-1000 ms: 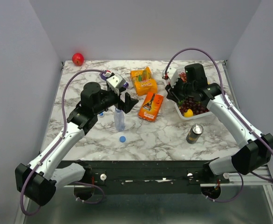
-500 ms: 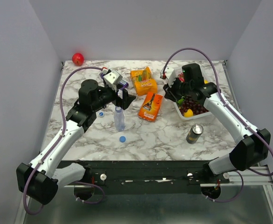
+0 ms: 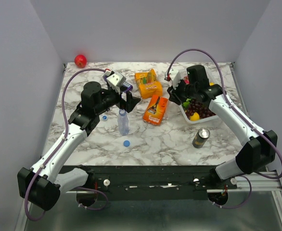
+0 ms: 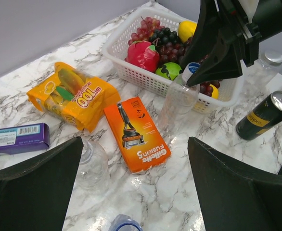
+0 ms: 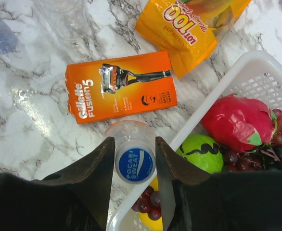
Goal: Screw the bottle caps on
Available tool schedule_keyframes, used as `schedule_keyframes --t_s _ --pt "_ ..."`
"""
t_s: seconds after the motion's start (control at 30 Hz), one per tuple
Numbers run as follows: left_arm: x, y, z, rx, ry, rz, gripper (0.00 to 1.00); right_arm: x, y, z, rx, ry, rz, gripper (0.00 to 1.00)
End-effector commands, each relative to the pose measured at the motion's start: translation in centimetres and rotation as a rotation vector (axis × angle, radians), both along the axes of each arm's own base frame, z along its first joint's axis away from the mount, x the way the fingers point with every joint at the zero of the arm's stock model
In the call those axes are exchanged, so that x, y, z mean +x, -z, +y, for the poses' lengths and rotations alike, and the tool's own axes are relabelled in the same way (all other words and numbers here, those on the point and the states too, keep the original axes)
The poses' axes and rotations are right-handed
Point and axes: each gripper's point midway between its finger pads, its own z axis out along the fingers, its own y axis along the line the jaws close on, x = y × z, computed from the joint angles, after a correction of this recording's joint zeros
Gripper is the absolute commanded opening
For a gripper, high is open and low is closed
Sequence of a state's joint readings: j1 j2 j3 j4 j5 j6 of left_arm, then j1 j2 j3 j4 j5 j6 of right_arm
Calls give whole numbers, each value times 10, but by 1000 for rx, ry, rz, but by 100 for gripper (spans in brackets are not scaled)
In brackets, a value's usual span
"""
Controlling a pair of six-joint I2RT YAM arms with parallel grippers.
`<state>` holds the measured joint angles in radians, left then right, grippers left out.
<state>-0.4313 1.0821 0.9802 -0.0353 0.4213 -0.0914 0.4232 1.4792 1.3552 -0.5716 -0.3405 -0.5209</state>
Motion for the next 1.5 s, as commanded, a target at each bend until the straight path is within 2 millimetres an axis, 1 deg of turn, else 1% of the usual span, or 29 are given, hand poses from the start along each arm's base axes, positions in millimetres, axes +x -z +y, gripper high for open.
schedule_keyframes --t_s 0.0,0.23,0.3,0.43,0.47,0.53,0.6,0.63,0.67,0.7,0.73,0.77,0.8,0.83,0.9,0.93,1.0,1.03,1.07,1.13,1.17,1.2,1.23,1.27,1.3,1.37,1.4,1.43,1.47 --pt "-1 -1 -3 -25 20 5 99 7 2 -3 -12 31 12 48" --pt "-2 4 -2 -23 20 17 99 8 1 -3 -11 38 11 51" --pt "-1 5 -1 -23 17 17 99 9 -1 -3 -7 40 9 54" --pt "4 7 6 -8 -29 6 99 11 -19 3 28 21 -23 59" --pt "6 7 8 0 -38 -5 99 12 -30 5 46 18 -42 60" --pt "8 5 12 -2 -52 -10 99 14 -39 8 64 11 -52 61" --pt "11 3 18 -3 -75 -16 99 14 -55 13 88 -10 -75 62" --pt "12 -5 24 -10 -96 -34 99 7 -64 22 125 -64 -72 62" --pt "19 -10 34 -13 -155 -47 99 -1 -71 28 146 -113 -72 63" --pt "26 -16 49 -24 -218 -53 99 -8 -85 35 178 -160 -89 63" --pt "29 -27 62 -34 -272 -77 99 -23 -92 50 220 -240 -82 64" --pt "34 -31 75 -37 -328 -84 99 -32 -98 61 247 -287 -90 66" --pt "39 -32 91 -31 -402 -89 99 -43 -100 71 264 -337 -82 67" --pt "42 -36 111 -30 -464 -104 99 -65 -103 91 292 -431 -68 68" --pt "45 -38 133 -30 -546 -113 99 -83 -106 112 317 -505 -61 71" --pt "43 -42 146 -50 -585 -115 99 -101 -107 130 329 -563 -50 73" --pt "40 -40 157 -56 -619 -99 99 -110 -104 151 357 -602 -24 74" --pt "35 -39 160 -59 -622 -98 99 -122 -106 165 367 -642 -18 75" --pt "33 -37 166 -57 -636 -91 99 -119 -98 177 362 -646 -7 75" --pt "24 -32 167 -59 -626 -84 99 -126 -93 196 367 -677 5 76" --pt "21 -28 170 -57 -633 -68 99 -124 -96 203 376 -678 -12 77" --pt "18 -25 171 -56 -630 -59 99 -120 -88 211 366 -672 -4 77" --pt "14 -24 172 -59 -630 -59 99 -120 -85 219 360 -671 -8 77" --pt "10 -20 171 -59 -620 -45 99 -114 -84 223 355 -652 -17 77" --pt "8 -18 171 -58 -614 -40 99 -109 -78 230 351 -644 -7 77" --pt "1 -16 167 -52 -583 -35 99 -101 -70 235 339 -630 2 77" --pt "-1 -15 167 -45 -576 -38 99 -99 -69 238 337 -629 -1 77" --pt "-3 -14 166 -41 -570 -41 99 -96 -58 241 323 -624 18 77" --pt "-5 -14 166 -38 -568 -39 99 -94 -54 241 317 -623 23 77"
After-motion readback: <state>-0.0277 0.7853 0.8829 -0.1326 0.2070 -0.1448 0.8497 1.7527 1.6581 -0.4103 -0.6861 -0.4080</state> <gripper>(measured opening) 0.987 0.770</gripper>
